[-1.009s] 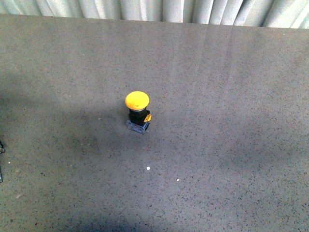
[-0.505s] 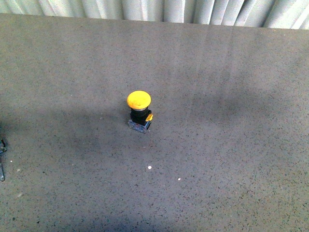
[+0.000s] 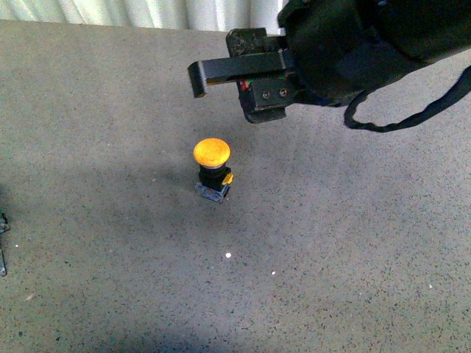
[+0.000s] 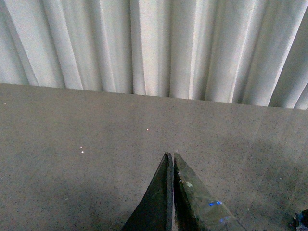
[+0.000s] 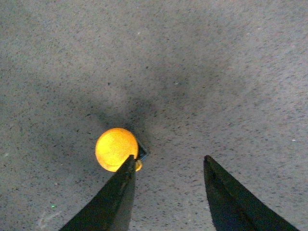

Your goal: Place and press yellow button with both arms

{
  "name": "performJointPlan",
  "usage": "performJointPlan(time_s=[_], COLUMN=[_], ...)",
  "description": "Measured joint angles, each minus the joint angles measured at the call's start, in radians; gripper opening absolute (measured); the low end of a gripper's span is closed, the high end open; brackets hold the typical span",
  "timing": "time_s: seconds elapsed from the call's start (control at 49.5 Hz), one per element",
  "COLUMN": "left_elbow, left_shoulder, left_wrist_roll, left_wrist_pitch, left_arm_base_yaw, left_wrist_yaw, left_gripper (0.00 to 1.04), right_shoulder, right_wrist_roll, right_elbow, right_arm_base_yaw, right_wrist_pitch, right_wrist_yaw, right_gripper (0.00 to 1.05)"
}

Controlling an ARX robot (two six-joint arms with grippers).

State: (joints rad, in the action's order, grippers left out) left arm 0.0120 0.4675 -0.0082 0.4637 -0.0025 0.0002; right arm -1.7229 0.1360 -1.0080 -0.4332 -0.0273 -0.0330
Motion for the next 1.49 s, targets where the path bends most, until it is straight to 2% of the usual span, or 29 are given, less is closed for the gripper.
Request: performJointPlan(time_s=[0.141, 0.222, 0.929, 1.009, 1.05, 1.494], left_elbow=[0.0, 0.0, 0.0, 0.0, 0.0, 0.0], left_shoulder=[-0.076, -0.102, -0.29, -0.403, -0.443, -0.451], left_wrist_roll=[0.0, 0.0, 0.0, 0.0, 0.0, 0.0], left_wrist_pitch=[-0.073, -0.098, -0.286, -0.433, -0.457, -0.464], left_arm_base_yaw=[0.0, 0.0, 0.0, 0.0, 0.0, 0.001], left_wrist_yaw=[0.0, 0.0, 0.0, 0.0, 0.0, 0.0], left_gripper=[0.01, 0.01, 0.01, 0.01, 0.01, 0.01], right_shoulder=[-0.064, -0.082, -0.17, -0.172, -0.174, -0.207], right_wrist_roll=[0.043, 0.05, 0.111, 0.113, 0.114, 0.143], right_elbow=[-0.032, -0.038, -0.084, -0.091, -0.096, -0.115], right_arm_base_yaw=[-0.026, -0.031, -0.059, -0.064, -0.064, -0.073], right_wrist_pitch=[-0.013, -0.013, -0.014, -0.014, -0.014, -0.051], right_wrist_yaw=[0.005, 0.005, 0.063, 0.068, 0.068, 0.06], right_gripper=[0.1, 0.01, 0.01, 0.01, 0.01, 0.01])
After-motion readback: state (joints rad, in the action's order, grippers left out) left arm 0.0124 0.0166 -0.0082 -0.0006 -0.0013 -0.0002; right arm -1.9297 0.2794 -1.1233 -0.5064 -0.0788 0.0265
